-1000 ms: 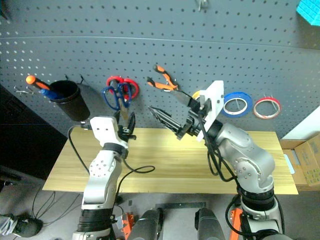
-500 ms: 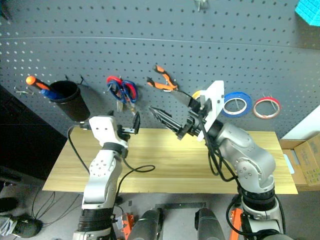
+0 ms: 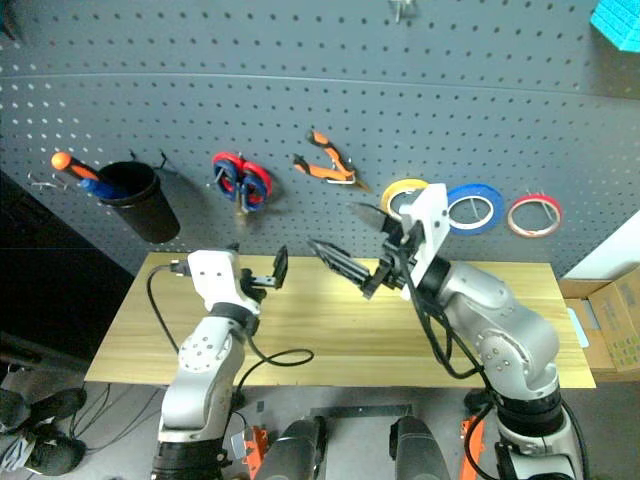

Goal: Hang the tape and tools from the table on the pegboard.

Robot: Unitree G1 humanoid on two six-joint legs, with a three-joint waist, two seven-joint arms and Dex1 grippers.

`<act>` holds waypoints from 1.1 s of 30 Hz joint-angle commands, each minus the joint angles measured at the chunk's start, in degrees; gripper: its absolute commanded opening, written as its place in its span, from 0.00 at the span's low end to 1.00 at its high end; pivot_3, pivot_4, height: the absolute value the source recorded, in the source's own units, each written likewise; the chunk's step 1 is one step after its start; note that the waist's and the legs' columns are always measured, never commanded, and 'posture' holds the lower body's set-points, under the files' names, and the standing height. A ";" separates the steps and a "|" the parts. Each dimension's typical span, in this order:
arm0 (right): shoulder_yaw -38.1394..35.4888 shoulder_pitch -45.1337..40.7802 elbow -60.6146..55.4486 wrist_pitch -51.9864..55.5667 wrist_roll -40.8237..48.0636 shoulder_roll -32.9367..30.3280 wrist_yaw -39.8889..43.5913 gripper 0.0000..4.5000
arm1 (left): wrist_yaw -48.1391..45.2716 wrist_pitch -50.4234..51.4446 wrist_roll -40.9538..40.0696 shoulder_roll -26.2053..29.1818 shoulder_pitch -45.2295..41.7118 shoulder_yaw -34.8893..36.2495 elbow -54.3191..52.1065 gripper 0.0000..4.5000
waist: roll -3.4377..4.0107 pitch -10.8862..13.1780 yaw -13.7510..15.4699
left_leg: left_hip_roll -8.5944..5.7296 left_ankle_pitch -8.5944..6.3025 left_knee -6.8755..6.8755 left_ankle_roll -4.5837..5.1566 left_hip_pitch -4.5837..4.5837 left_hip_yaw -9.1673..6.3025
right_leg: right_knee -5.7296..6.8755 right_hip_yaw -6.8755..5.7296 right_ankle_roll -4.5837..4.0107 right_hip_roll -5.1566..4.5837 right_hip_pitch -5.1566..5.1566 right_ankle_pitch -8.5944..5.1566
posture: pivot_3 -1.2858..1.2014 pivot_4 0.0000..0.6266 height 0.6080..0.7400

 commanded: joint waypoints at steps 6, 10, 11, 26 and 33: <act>8.06 2.37 -0.69 -3.38 -8.00 -1.20 0.89 1.00 | -0.76 10.38 0.23 5.70 2.50 3.67 -4.19 0.99 | 0.00 0.01 -0.04 | 0.01 0.02 -0.02 0.03 0.10 0.01 | 0.02 0.01 0.24 0.00 0.05 -0.17 | 0.58 0.34 1.00; 13.11 2.60 1.11 -4.29 -12.63 1.75 -1.02 1.00 | -1.08 17.20 0.91 9.32 1.12 5.14 -1.38 0.99 | 0.01 0.06 -0.01 | 0.02 0.02 -0.04 0.04 0.10 -0.02 | 0.02 -0.01 0.23 0.00 0.04 -0.19 | 0.58 0.39 1.00; 14.11 2.61 1.69 -4.67 -13.66 2.62 -1.38 1.00 | -1.40 19.07 1.21 10.47 0.78 5.11 -0.49 0.99 | 0.03 0.10 -0.01 | 0.02 0.02 -0.04 0.04 0.10 -0.04 | 0.02 -0.03 0.23 0.00 0.03 -0.19 | 0.58 0.40 1.00; 18.06 5.59 3.96 -3.82 -16.88 11.93 -5.17 1.00 | -21.90 34.23 -3.81 30.46 8.15 1.41 0.01 0.99 | 0.32 5.27 -0.01 | 0.58 0.01 -0.21 0.03 -0.20 -0.14 | 0.01 -0.17 -0.12 0.00 -0.33 -0.41 | 0.59 0.64 1.00; 17.47 7.40 2.30 -2.31 -16.28 12.57 -5.67 1.00 | -24.16 31.93 -4.26 31.75 7.38 1.91 3.53 0.99 | 0.34 6.72 -0.03 | 0.70 -0.01 -0.42 0.00 -0.48 0.10 | -0.02 -0.06 -0.09 0.00 -0.81 -0.41 | 0.59 0.68 1.00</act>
